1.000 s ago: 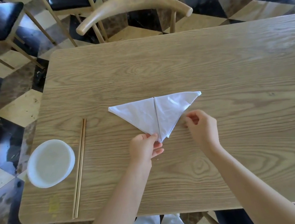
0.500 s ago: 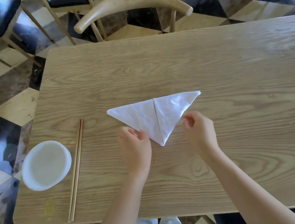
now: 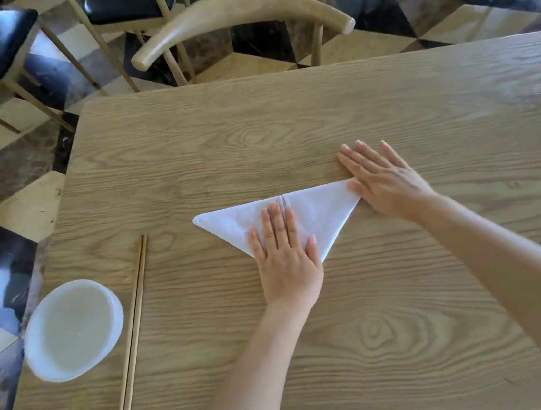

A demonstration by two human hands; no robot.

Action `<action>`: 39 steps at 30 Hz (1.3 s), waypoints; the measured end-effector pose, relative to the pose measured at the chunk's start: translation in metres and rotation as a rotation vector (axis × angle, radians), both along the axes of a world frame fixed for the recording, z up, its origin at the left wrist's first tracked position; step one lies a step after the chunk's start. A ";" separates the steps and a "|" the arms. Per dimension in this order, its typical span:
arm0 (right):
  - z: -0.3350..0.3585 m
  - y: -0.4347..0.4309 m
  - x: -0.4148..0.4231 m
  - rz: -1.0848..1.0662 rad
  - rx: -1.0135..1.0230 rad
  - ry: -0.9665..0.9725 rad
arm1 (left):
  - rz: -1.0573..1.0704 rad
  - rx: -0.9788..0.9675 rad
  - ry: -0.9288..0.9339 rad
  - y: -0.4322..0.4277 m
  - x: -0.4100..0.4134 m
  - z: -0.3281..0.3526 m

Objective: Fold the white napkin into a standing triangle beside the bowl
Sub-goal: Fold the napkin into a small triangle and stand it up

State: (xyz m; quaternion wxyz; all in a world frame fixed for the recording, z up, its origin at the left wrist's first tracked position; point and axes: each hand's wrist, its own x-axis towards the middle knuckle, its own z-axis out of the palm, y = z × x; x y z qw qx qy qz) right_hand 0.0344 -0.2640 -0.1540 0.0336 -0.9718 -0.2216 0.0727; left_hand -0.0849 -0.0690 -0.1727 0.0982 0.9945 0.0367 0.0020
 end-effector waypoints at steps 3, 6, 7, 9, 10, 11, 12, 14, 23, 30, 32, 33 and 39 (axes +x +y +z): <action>0.008 -0.025 0.003 -0.015 0.140 0.052 | 0.004 0.022 0.012 0.000 -0.001 0.000; 0.013 -0.030 -0.010 -0.059 0.397 0.030 | 0.004 0.039 0.016 0.001 0.000 0.001; 0.011 -0.026 -0.014 -0.051 0.439 0.040 | 0.001 0.046 0.019 0.000 -0.001 0.001; 0.007 -0.017 -0.015 -0.038 0.506 0.003 | -0.002 0.060 0.017 0.000 0.000 0.001; 0.007 -0.013 -0.011 -0.049 0.540 -0.025 | -0.001 0.067 0.013 0.000 0.000 0.001; 0.010 -0.010 -0.007 -0.065 0.563 -0.042 | 0.002 0.069 0.016 0.000 0.000 0.001; 0.011 -0.010 -0.003 -0.069 0.570 -0.045 | 0.005 0.065 0.022 0.000 -0.001 0.002; 0.011 -0.012 0.001 -0.047 0.570 -0.040 | 0.007 0.052 0.022 0.000 -0.001 0.002; 0.030 0.044 -0.032 -0.277 0.594 -0.094 | 0.042 -0.399 -0.108 0.044 0.022 0.027; -0.013 0.117 -0.063 0.043 0.177 -0.034 | -0.058 -0.021 -0.010 0.088 0.038 0.003; -0.014 0.110 -0.064 0.019 0.132 -0.035 | -0.022 -0.008 -0.010 0.094 0.036 0.003; -0.013 0.106 -0.063 0.004 0.123 -0.034 | -0.001 0.008 -0.006 0.099 0.036 0.003; -0.008 0.054 -0.057 -0.106 0.075 -0.015 | 0.095 0.037 0.088 0.124 0.033 0.005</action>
